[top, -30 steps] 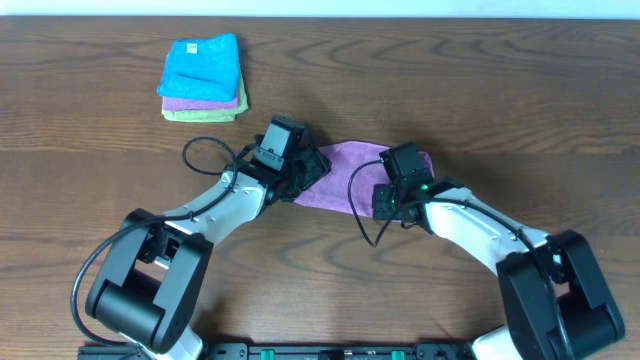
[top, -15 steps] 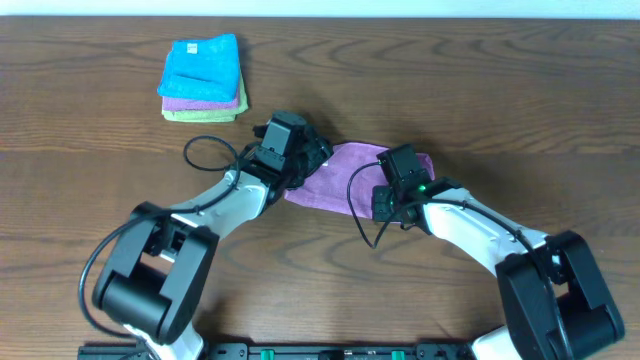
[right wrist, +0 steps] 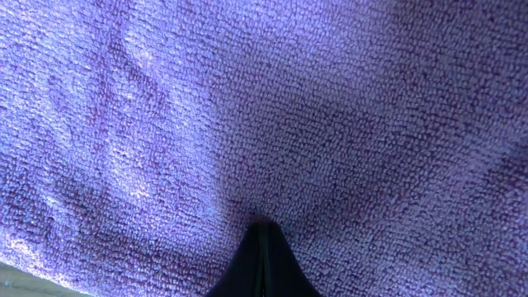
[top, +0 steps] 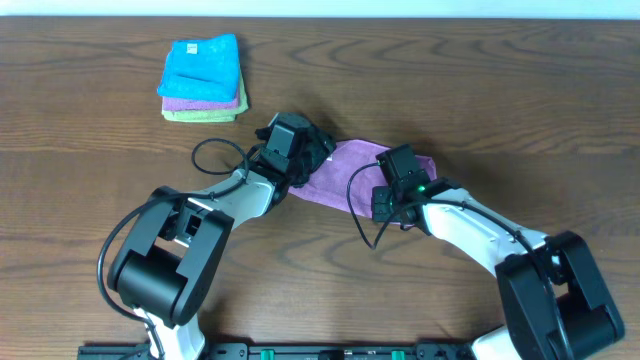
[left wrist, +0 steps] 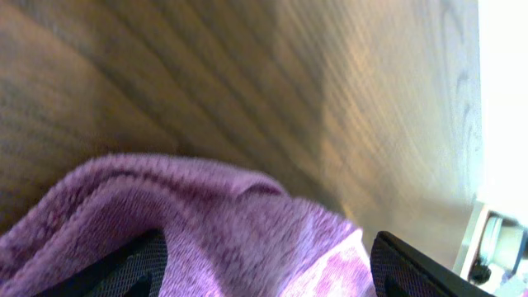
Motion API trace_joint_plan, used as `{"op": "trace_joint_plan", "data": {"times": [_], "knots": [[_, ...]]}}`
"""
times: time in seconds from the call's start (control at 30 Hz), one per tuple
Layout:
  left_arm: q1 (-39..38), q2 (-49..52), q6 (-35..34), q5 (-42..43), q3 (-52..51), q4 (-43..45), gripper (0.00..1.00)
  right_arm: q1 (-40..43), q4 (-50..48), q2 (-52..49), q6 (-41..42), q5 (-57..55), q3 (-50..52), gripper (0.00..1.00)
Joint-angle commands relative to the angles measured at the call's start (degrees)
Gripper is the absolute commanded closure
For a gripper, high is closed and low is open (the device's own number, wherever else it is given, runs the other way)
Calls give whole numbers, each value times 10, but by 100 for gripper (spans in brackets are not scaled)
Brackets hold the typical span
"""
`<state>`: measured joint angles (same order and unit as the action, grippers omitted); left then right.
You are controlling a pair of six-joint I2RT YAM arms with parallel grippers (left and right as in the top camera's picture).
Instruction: Fold the cloth
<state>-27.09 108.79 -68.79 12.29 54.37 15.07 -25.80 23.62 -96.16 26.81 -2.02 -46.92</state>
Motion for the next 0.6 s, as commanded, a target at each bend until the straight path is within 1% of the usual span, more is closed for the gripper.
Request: {"op": "trace_joint_plan", "data": {"times": [0.0,0.1,0.43,0.47,0.57], "knots": [[2,11,-31,-40,8,4,20,-7,28,-24,10,9,31,99],[2,11,-79,-53,8,5,20,-7,32,-24,9,9,34,98],[5,11,-168,-56,8,87,19,-22,32,-24,10,9,68,98],[5,11,-176,-61,8,90,16,-24,32,-24,10,9,71,98],[5,11,-191,-74,8,90,13,-31,32,-24,10,9,74,99]]}}
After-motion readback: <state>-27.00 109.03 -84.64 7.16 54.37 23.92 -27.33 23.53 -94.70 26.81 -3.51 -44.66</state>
